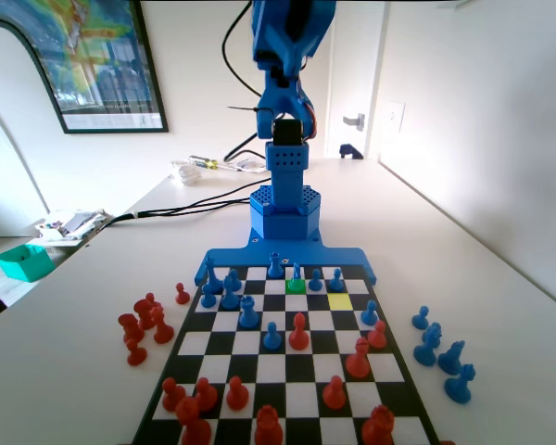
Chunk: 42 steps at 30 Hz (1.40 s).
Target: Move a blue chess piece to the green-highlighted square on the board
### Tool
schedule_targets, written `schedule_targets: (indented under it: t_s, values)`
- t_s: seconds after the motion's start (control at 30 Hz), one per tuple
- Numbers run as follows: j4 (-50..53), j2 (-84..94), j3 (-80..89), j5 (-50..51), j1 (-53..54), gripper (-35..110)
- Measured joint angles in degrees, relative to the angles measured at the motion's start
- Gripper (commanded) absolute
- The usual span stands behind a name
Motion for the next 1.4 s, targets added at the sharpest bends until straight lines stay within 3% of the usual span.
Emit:
schedule_targets:
  t_s: [0.53,1.4]
  values:
    - [-13.18,17.14,16.35,3.08,0.79,1]
    - [-13.8,18.37,16.44,3.25,1.93,3]
